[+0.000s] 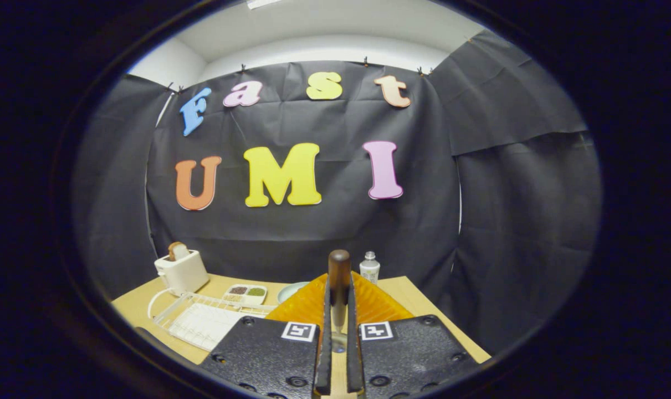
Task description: Take the plate from the dish rack, then take the spoon from the basket and place it into the plate.
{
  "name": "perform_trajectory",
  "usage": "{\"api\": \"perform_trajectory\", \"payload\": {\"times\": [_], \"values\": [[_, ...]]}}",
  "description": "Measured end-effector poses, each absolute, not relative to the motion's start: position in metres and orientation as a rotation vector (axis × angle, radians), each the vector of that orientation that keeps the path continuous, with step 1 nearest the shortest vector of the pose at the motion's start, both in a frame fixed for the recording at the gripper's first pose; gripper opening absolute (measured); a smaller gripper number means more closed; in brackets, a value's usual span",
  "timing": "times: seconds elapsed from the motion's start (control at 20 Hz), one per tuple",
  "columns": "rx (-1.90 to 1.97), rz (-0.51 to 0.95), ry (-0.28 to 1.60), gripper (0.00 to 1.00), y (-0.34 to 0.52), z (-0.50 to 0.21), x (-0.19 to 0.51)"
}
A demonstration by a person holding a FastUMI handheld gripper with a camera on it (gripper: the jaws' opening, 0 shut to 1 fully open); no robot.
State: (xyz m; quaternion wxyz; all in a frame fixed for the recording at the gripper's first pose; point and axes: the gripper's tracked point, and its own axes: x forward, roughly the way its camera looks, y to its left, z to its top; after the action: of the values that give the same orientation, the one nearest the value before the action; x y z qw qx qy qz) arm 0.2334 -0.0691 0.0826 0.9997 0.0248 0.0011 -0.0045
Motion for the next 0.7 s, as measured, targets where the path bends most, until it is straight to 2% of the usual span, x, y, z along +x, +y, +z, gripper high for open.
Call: {"api": "perform_trajectory", "payload": {"times": [0.35,0.7], "values": [[-0.030,0.089,-0.031,0.16,-0.006,0.089,0.147],[-0.031,0.125,-0.021,0.16,0.063,0.007,0.101]]}}
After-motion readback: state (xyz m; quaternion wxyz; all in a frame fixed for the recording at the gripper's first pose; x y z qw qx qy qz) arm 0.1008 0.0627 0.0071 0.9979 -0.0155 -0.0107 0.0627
